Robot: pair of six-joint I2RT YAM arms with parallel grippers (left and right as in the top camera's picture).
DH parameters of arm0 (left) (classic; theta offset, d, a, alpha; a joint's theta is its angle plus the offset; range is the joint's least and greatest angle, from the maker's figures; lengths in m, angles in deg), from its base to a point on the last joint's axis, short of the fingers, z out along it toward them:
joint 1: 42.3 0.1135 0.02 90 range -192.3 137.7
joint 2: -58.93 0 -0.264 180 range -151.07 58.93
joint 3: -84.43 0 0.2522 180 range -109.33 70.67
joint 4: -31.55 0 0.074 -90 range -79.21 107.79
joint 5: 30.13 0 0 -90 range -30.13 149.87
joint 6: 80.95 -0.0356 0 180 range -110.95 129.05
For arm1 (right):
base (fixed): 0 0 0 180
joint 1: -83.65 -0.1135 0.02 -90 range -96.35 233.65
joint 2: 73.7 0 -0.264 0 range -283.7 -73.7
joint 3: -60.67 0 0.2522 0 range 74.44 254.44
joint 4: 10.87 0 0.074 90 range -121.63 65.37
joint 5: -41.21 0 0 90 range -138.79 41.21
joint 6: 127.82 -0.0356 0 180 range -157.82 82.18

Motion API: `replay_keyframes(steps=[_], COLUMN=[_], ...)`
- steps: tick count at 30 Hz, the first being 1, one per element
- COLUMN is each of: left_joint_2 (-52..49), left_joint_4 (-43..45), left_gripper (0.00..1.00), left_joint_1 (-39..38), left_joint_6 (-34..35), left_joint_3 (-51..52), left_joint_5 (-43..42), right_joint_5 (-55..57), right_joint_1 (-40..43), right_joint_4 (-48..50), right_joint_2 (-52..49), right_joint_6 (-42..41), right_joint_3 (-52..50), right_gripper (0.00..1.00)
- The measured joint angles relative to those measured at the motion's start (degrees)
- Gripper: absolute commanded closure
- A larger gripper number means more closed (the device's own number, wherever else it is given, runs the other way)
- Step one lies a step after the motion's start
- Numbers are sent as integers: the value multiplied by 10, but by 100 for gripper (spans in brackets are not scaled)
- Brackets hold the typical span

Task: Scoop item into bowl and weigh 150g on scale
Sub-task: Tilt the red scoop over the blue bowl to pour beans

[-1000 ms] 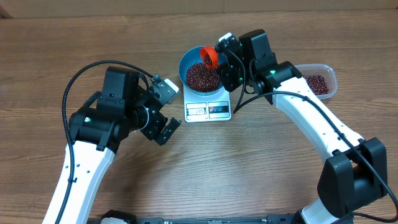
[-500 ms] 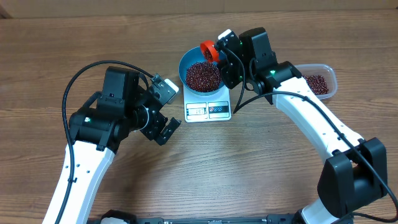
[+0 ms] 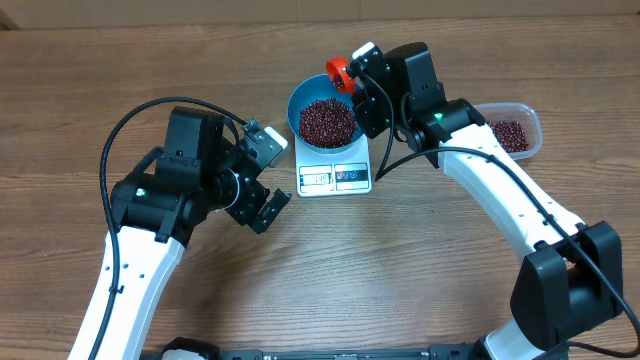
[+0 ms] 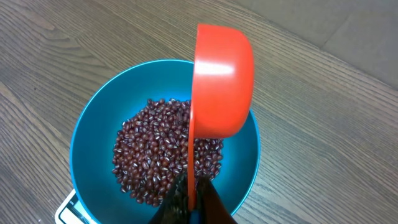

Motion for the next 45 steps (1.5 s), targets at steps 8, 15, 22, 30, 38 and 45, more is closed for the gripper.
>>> replay_keyframes(steps=[8, 15, 22, 30, 38, 45], left_joint_2=[0, 0, 0, 0, 0, 0], left_joint_4=[0, 0, 0, 0, 0, 0], left_gripper=[0, 0, 0, 0, 0, 0], left_joint_1=[0, 0, 0, 0, 0, 0], left_joint_6=[0, 0, 0, 0, 0, 0], left_joint_3=[0, 0, 0, 0, 0, 0], left_joint_5=[0, 0, 0, 0, 0, 0], right_joint_5=[3, 31, 60, 72, 79, 80], right_joint_1=[0, -1, -6, -11, -11, -11], right_joint_4=[-15, -26, -24, -21, -19, -19], right_joint_2=[0, 0, 0, 0, 0, 0], right_joint_6=[0, 10, 27, 36, 40, 41], right_joint_3=[0, 0, 0, 0, 0, 0], right_gripper=[96, 96, 96, 96, 96, 96])
